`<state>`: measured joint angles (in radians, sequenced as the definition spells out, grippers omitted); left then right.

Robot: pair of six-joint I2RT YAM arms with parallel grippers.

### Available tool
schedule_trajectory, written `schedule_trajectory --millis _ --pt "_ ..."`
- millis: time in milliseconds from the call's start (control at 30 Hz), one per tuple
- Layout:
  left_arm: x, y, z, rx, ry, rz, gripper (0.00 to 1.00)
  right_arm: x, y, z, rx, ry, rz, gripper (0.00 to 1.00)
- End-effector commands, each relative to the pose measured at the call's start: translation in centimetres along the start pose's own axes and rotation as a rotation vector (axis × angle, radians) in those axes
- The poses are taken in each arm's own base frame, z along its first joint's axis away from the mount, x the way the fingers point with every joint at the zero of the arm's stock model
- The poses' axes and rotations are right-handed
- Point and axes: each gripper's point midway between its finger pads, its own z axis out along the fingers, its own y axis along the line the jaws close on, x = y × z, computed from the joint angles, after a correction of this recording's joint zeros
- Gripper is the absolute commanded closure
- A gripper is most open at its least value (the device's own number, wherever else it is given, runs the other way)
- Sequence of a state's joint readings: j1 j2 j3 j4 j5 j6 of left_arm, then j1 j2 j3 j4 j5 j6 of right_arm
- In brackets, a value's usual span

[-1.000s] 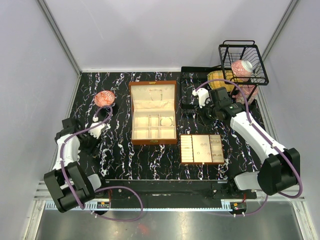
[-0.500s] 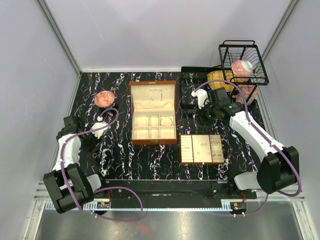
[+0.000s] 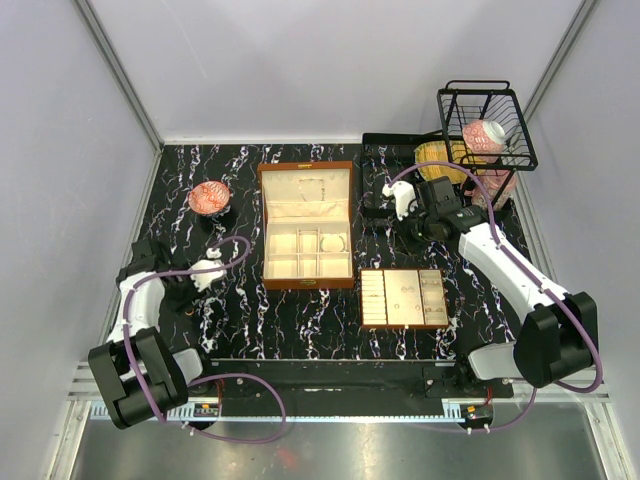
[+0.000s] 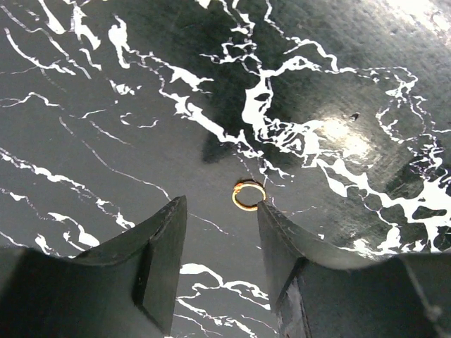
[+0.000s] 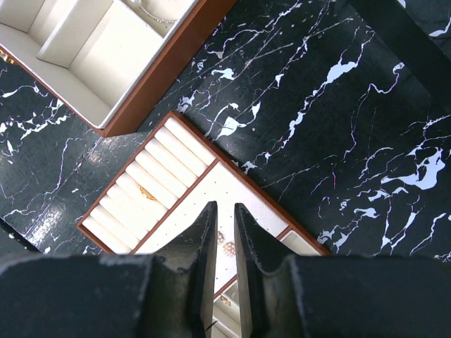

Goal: Organize the mixed jewelry

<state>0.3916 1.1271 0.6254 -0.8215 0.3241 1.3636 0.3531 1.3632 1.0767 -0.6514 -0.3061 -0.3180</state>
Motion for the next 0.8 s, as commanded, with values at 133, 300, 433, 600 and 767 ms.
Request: schedule_trajectory --millis 133,300,433,600,767 --pt "-0.1 -0.6 0.4 0.032 -0.017 0.116 0.51 -0.6 0.3 -0.5 -0.018 -0.031 -0.021 0.79" --pt "0.1 -0.4 0.6 0.026 -0.008 0.144 0.52 -0.4 0.4 -0.4 -0.025 -0.028 -0.022 0.79" --pt "0.2 -0.3 0.8 0.028 -0.008 0.157 0.53 -0.4 0.5 -0.3 -0.034 -0.025 -0.022 0.79" --pt "0.3 -0.1 1.2 0.030 -0.004 0.161 0.53 -0.6 0.6 -0.3 -0.040 -0.025 -0.020 0.79" --pt "0.2 0.4 1.2 0.024 -0.005 0.158 0.55 -0.4 0.6 -0.2 -0.043 -0.020 -0.018 0.79"
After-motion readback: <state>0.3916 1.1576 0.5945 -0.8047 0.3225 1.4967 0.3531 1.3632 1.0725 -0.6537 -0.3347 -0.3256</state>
